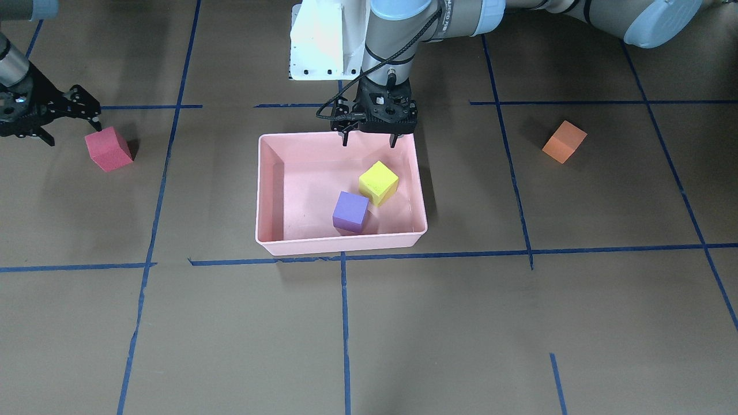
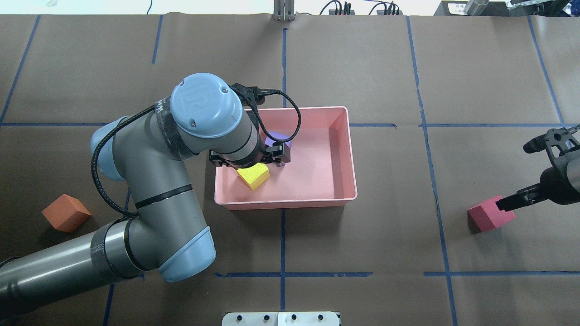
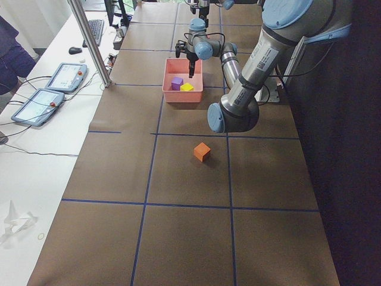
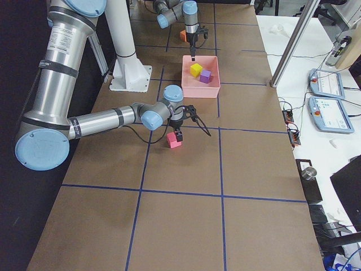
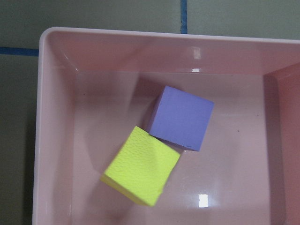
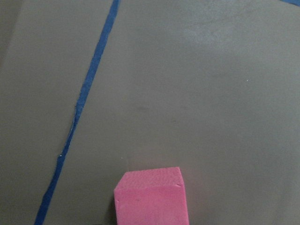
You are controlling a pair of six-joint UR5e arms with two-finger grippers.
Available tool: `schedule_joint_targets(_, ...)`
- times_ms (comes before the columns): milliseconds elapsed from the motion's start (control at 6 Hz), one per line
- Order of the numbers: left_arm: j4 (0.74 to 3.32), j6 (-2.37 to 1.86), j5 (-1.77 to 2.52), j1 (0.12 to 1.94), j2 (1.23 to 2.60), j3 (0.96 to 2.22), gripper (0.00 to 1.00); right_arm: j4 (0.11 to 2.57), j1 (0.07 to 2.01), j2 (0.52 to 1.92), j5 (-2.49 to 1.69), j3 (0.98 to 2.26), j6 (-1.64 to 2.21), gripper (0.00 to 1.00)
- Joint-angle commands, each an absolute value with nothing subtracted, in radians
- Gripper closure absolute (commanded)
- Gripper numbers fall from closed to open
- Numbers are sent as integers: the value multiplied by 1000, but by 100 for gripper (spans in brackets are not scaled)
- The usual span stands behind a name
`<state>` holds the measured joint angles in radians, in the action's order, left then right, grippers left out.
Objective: Place blocks into pink bin with both arms
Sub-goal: 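Place the yellow cube in the bin while the right gripper grasps the red cube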
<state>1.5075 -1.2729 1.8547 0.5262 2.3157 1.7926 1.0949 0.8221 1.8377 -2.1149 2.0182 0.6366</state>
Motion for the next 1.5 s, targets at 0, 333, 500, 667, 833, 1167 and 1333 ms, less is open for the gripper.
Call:
schedule_joint_targets(0,1508,-1272,1855,526,2312,1799,0,1085,776,1804,-2096,1978,675,0)
schedule_joint_targets(333,1508,-1272,1855,526,2309,1801,0,1085,724,1786,-2066,1913,673,0)
schedule_joint_targets(500,1508,-1272,1855,526,2309,1804,0,1085,706,1784,-2066,1893,673,1)
schedule_joint_targets(667,1508,-1266,1855,526,2303,1804,0,1085,697,1783,-2068,1879,673,31)
schedule_joint_targets(833,1508,-1264,1855,526,2303,1804,0,1086,698,1782,-2069,1888,675,66)
schedule_joint_targets(1167,1505,-1135,1868,535,2210,1900,0,1100,701,1760,-2088,1957,745,82)
schedule_joint_targets(1333,1503,-1032,1879,569,2142,1951,0,1173,721,1671,-2103,1974,823,82)
